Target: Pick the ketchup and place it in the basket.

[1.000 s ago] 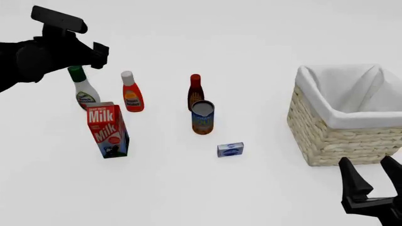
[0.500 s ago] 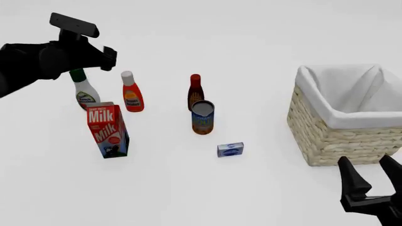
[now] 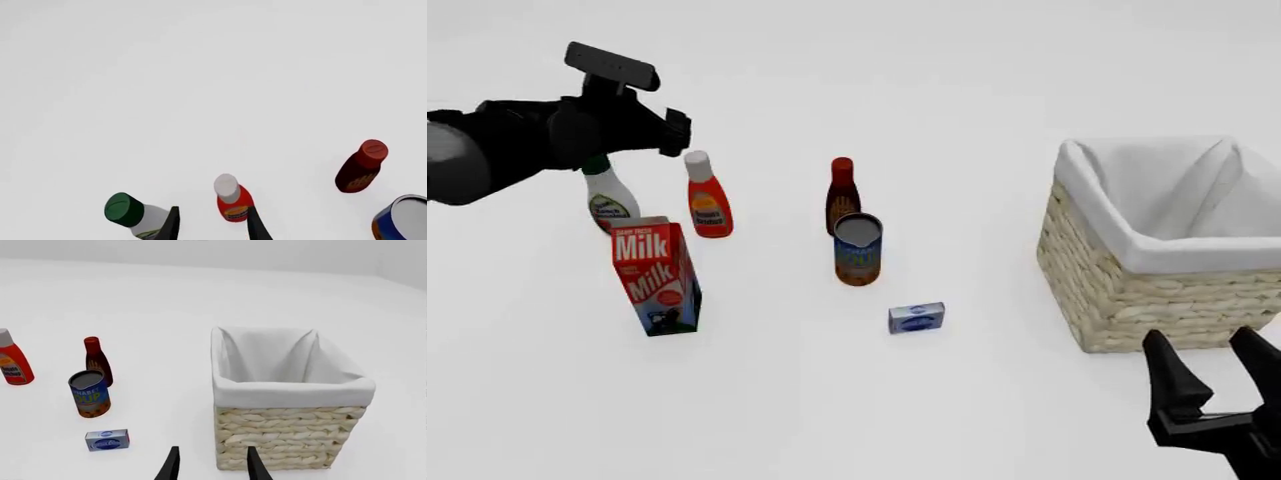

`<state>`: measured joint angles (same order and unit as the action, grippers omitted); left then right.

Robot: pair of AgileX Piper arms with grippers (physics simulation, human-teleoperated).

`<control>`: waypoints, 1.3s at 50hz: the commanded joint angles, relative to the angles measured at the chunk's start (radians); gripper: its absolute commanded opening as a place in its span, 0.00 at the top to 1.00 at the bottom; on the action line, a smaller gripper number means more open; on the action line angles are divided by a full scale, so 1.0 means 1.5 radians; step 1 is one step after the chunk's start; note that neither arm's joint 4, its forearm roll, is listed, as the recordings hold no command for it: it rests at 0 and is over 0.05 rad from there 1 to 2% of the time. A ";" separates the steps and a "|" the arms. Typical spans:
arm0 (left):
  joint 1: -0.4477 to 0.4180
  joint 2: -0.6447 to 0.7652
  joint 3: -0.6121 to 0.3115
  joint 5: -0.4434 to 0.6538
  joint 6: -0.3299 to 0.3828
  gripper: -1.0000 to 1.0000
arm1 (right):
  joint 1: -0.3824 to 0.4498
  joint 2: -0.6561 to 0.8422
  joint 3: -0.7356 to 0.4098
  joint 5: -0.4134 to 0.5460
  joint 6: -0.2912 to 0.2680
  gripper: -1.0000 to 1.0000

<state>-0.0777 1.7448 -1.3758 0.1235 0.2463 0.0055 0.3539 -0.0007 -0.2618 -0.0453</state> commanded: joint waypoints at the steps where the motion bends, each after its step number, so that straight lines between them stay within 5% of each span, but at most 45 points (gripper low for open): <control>1: -0.004 0.025 -0.021 0.000 -0.002 0.00 | 0.002 -0.031 0.000 0.022 -0.010 0.00; 65: -0.011 0.154 -0.087 -0.035 -0.015 0.00 | -0.011 0.042 0.000 -0.029 -0.025 0.00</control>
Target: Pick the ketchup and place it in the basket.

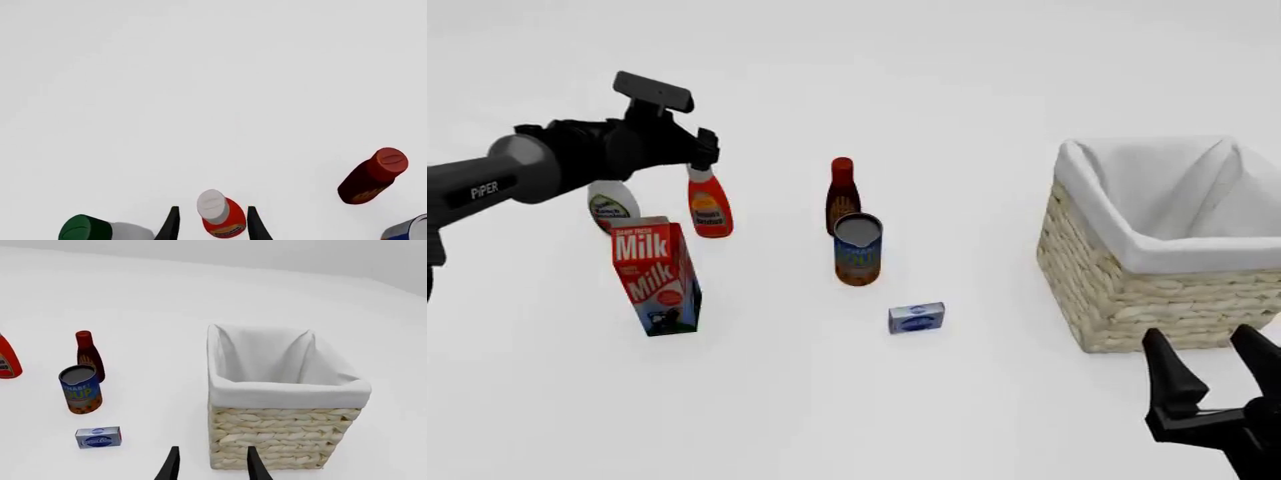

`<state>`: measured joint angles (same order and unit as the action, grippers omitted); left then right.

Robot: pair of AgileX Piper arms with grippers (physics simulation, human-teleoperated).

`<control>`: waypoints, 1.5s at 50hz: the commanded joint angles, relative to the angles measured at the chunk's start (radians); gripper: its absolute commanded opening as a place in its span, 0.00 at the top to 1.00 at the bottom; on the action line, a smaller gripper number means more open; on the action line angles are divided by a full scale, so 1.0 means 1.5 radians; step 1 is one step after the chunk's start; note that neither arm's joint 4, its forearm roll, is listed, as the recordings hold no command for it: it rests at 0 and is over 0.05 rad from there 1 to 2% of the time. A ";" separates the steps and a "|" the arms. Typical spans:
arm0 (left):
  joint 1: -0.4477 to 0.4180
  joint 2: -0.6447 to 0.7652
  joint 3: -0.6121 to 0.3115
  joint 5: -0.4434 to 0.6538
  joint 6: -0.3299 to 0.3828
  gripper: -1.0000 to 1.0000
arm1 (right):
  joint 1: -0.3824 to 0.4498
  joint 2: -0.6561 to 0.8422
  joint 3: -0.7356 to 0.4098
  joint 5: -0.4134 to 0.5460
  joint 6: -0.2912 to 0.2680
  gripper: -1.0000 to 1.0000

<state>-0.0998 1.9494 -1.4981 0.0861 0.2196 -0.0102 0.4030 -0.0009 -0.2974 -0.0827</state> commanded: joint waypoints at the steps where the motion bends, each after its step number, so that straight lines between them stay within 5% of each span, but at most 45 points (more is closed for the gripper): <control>1: 0.005 0.019 -0.005 -0.012 0.003 0.00 | 0.000 0.006 0.000 -0.003 0.001 0.00; 75: 0.010 0.140 -0.068 -0.024 -0.017 0.00 | 0.017 0.038 0.000 -0.030 0.018 0.00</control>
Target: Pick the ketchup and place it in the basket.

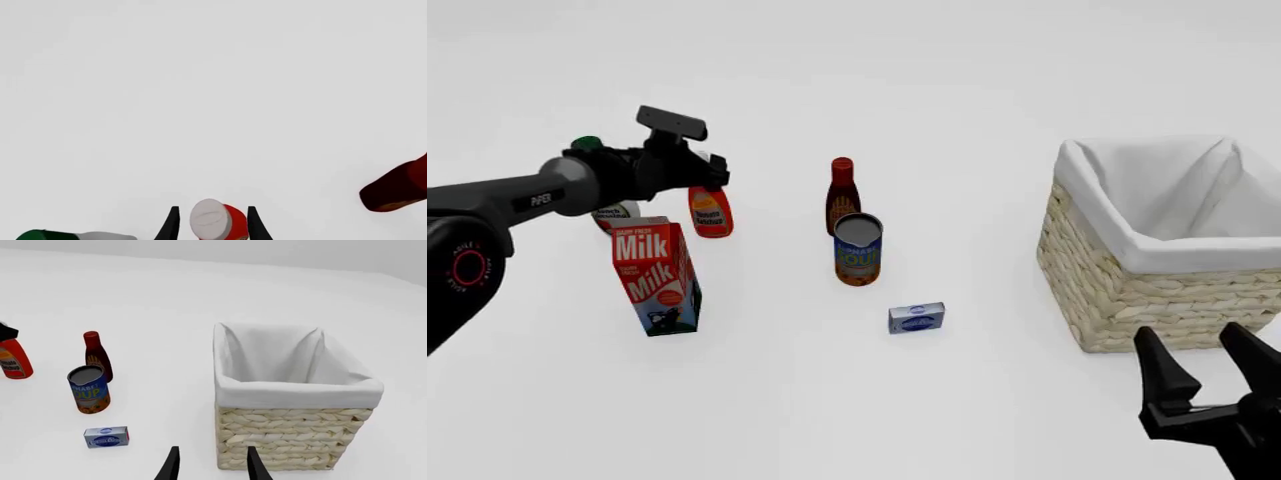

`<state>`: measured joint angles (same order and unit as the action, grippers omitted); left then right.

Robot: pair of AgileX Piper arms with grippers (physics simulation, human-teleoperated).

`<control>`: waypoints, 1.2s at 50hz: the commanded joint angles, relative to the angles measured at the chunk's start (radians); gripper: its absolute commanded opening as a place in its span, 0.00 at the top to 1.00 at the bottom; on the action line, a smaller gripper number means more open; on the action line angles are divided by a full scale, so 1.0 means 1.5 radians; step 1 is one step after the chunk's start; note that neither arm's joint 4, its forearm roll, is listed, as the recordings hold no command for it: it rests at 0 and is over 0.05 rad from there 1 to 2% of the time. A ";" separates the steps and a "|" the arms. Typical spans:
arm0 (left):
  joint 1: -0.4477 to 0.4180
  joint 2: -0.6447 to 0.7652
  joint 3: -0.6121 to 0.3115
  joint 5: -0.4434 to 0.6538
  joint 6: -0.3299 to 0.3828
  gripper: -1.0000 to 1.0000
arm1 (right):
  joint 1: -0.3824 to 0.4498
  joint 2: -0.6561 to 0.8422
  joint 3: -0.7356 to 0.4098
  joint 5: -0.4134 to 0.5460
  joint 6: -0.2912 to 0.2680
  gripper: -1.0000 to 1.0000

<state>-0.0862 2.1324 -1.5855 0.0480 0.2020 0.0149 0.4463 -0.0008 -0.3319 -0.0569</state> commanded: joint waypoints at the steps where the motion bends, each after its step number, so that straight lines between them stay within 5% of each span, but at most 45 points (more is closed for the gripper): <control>1: -0.001 0.022 -0.012 0.004 -0.008 0.00 | 0.001 0.009 0.000 -0.008 0.000 0.00; 10: 0.000 0.018 -0.004 -0.003 -0.012 0.00 | 0.001 0.024 0.000 -0.019 0.000 0.00; 11: 0.001 0.014 0.000 -0.006 -0.011 1.00 | 0.001 0.027 0.000 -0.021 0.000 0.00; 60: 0.011 -0.211 0.066 0.033 -0.002 1.00 | 0.004 0.010 0.000 -0.008 -0.006 0.00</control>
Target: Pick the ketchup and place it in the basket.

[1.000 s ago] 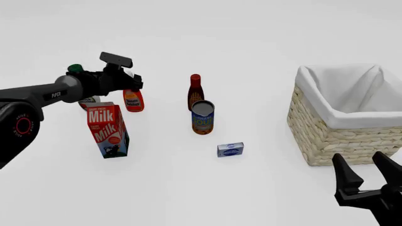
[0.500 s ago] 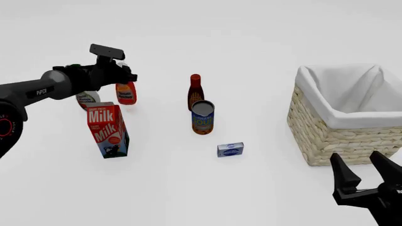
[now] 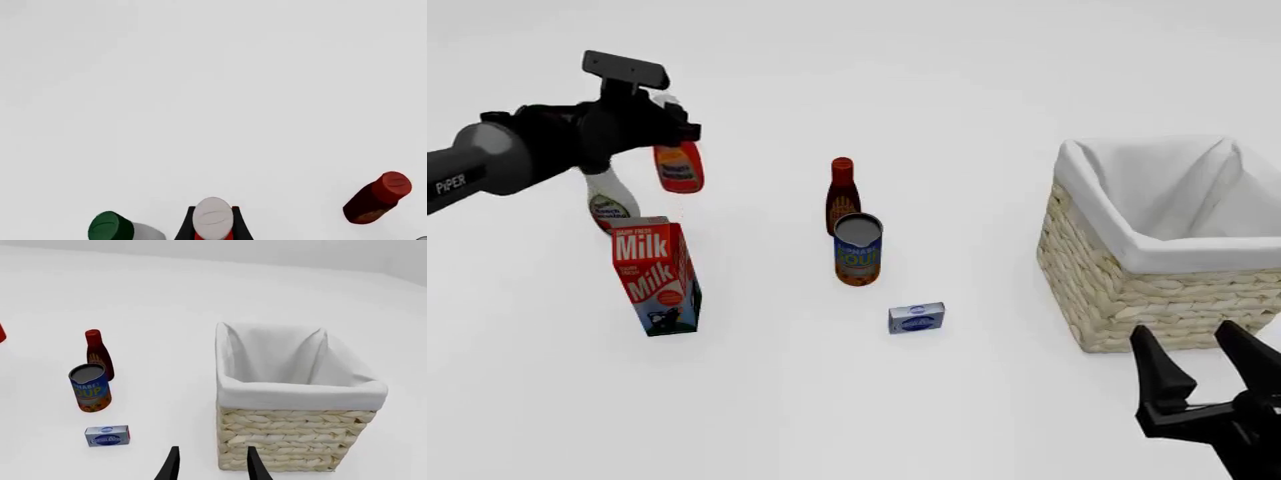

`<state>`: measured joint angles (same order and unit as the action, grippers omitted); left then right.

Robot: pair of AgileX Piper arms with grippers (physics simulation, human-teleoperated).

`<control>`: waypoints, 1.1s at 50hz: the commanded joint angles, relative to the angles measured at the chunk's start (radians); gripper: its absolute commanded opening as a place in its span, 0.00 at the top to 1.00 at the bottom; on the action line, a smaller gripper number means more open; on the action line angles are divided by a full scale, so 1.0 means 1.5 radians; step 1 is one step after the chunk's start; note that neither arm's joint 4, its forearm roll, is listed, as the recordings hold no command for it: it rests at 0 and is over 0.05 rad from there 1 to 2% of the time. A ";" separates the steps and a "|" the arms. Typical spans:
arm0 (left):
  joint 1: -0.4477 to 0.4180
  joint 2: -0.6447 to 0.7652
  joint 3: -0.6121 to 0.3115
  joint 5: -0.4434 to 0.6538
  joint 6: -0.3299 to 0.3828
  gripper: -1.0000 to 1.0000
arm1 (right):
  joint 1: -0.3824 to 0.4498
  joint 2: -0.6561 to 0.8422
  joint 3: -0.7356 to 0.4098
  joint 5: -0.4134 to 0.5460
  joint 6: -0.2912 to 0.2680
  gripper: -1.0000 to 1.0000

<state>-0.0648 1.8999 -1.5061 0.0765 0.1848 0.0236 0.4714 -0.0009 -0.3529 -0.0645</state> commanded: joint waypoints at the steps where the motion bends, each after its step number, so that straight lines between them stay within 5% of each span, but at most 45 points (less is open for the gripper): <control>1: -0.004 -0.063 0.018 0.014 0.010 1.00 | -0.001 -0.004 0.000 0.004 -0.001 0.00; 13: -0.020 -0.169 0.078 0.035 0.000 1.00 | 0.006 -0.125 -0.004 0.108 -0.060 0.00; 24: -0.057 -0.284 0.108 0.096 -0.018 1.00 | 0.030 -0.139 -0.074 0.163 -0.071 0.00; 42: -0.147 -0.427 0.173 0.175 -0.020 1.00 | 0.110 -0.080 -0.173 0.196 -0.059 0.00; 55: -0.175 -0.484 0.179 0.226 -0.018 1.00 | 0.229 -0.021 -0.248 0.203 -0.023 0.00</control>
<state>-0.2813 1.2503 -1.2477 0.3570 0.1418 0.2539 0.3785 -0.2924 -0.0605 -0.1302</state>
